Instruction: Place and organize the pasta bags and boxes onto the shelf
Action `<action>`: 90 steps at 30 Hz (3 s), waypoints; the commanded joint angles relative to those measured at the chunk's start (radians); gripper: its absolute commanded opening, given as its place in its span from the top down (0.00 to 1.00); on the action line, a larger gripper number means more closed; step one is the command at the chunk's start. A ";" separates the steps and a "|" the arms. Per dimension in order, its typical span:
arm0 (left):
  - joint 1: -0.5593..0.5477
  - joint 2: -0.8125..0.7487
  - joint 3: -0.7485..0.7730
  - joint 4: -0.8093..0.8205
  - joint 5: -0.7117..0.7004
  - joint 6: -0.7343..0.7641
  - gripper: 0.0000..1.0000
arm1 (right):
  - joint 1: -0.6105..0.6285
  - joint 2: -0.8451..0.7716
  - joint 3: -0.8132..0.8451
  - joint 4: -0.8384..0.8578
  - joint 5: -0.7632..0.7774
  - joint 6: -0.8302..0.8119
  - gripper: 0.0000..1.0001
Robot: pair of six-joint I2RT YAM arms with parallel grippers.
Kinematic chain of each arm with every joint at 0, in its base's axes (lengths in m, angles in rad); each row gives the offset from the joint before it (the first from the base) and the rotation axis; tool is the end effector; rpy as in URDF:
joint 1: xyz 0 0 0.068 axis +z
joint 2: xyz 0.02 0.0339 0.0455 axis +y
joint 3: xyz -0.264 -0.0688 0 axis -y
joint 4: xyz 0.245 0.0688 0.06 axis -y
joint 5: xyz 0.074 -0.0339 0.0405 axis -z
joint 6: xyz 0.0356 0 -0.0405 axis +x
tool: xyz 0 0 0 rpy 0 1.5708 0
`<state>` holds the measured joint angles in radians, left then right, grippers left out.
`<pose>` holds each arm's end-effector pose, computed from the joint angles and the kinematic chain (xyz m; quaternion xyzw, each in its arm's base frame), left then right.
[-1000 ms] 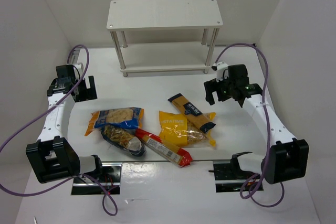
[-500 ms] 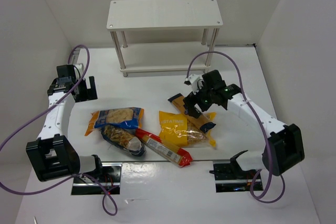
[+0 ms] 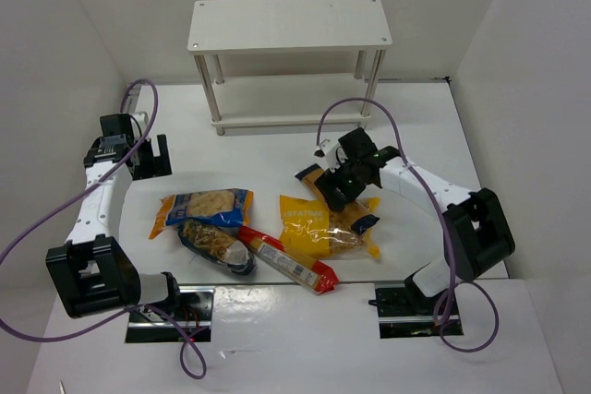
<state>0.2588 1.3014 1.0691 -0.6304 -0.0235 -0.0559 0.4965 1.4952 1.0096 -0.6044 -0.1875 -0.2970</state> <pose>0.2639 0.0707 0.2867 -0.1510 0.9257 0.0461 0.3438 0.2563 0.1464 0.2188 -0.3942 0.8833 0.1141 0.2268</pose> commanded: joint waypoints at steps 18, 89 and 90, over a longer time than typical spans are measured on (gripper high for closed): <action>0.005 -0.013 0.025 -0.005 0.028 0.007 0.00 | 0.037 0.103 0.040 0.002 0.019 0.009 0.00; 0.005 0.007 0.015 0.005 0.010 0.016 0.00 | 0.066 -0.141 0.434 0.250 0.388 0.047 1.00; 0.005 0.007 0.015 0.005 0.010 0.016 0.00 | 0.066 -0.141 0.416 0.274 0.388 0.059 1.00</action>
<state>0.2588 1.3075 1.0691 -0.6357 -0.0063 -0.0525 0.5537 1.3884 1.4258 -0.5476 0.1513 -0.2535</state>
